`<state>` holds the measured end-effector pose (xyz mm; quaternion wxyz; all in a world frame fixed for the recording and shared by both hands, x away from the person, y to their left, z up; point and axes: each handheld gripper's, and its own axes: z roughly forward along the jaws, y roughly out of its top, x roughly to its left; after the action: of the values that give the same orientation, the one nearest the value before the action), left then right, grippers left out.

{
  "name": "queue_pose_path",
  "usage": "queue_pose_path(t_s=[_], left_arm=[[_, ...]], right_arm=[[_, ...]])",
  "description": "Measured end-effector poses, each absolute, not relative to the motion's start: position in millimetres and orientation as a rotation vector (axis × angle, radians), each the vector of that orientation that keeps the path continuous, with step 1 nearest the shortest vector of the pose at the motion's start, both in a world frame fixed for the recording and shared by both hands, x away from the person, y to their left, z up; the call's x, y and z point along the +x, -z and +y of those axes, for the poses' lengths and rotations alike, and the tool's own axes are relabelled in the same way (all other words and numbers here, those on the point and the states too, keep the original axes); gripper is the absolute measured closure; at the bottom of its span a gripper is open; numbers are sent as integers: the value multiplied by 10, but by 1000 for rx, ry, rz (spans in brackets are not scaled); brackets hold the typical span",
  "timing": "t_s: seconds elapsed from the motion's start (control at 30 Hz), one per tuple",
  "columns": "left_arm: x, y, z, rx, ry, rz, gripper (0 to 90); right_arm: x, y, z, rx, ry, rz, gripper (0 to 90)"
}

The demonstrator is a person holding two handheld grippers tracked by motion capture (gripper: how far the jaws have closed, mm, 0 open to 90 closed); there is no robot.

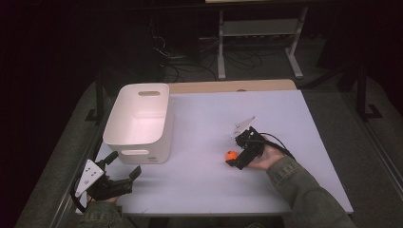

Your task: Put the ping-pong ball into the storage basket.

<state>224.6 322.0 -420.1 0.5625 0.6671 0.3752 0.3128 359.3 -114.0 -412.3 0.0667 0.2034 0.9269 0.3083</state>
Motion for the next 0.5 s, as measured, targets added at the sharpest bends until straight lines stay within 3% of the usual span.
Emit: queue_pose_path(t_s=[0.27, 0.5], left_arm=[[2247, 4201, 3218, 1572, -734, 881, 19], [2247, 4202, 3218, 1572, -734, 881, 19]], right_arm=[[3603, 4177, -1106, 608, -904, 2816, 13], [3616, 4207, -1090, 599, -895, 2840, 84]])
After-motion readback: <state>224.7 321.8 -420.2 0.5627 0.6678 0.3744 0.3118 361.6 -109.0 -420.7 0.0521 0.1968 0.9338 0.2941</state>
